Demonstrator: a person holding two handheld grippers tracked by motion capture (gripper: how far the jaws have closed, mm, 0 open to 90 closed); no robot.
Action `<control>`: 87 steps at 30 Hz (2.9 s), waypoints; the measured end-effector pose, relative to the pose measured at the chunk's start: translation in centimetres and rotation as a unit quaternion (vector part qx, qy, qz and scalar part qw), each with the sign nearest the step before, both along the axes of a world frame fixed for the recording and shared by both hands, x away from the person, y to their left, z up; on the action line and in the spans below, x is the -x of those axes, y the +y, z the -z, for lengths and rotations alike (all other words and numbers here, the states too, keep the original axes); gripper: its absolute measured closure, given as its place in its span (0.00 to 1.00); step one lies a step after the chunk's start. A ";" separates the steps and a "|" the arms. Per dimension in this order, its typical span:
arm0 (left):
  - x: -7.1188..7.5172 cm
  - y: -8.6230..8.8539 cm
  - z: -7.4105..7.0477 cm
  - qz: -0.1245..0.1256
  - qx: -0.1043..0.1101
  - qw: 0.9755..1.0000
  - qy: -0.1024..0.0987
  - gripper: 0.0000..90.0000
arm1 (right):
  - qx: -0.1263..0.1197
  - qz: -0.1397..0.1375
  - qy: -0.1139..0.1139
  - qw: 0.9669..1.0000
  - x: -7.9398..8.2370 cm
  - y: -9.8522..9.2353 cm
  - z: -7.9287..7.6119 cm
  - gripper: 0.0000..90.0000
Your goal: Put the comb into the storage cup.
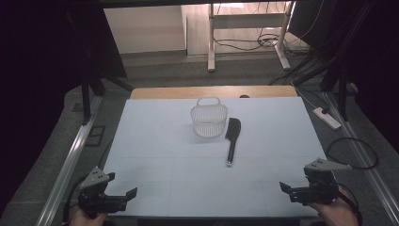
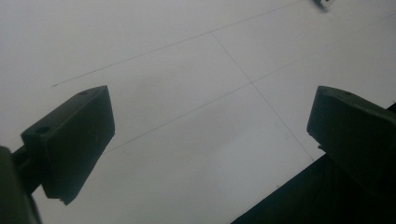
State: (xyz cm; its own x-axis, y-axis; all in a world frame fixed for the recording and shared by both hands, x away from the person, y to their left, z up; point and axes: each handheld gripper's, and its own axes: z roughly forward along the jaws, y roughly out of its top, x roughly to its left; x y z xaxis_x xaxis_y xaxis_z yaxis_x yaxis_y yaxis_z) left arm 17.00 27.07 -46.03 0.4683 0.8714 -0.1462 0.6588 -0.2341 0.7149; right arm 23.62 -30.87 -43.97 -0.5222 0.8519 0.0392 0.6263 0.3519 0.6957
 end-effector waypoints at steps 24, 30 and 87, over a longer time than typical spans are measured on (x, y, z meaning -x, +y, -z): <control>0.0 0.0 0.0 0.000 0.000 1.000 -0.001 0.02 | -0.001 -0.022 0.010 1.000 -2.8 1.5 -0.5 0.00; 0.0 0.0 0.0 0.000 0.000 1.000 -0.001 0.02 | 0.001 -0.031 0.015 0.999 -3.5 2.0 -0.8 0.00; -0.1 0.1 0.0 0.001 0.005 1.000 -0.001 0.02 | 0.022 -0.075 0.024 0.997 -9.9 6.9 -1.2 0.00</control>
State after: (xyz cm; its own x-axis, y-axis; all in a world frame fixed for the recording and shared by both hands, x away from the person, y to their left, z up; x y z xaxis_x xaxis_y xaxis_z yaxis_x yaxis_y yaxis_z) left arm 17.06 27.17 -46.06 0.4698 0.8693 -0.1537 0.6576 -0.2285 0.7178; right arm 33.51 -23.93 -42.79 -0.6430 0.7652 0.0317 0.5963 0.4742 0.6477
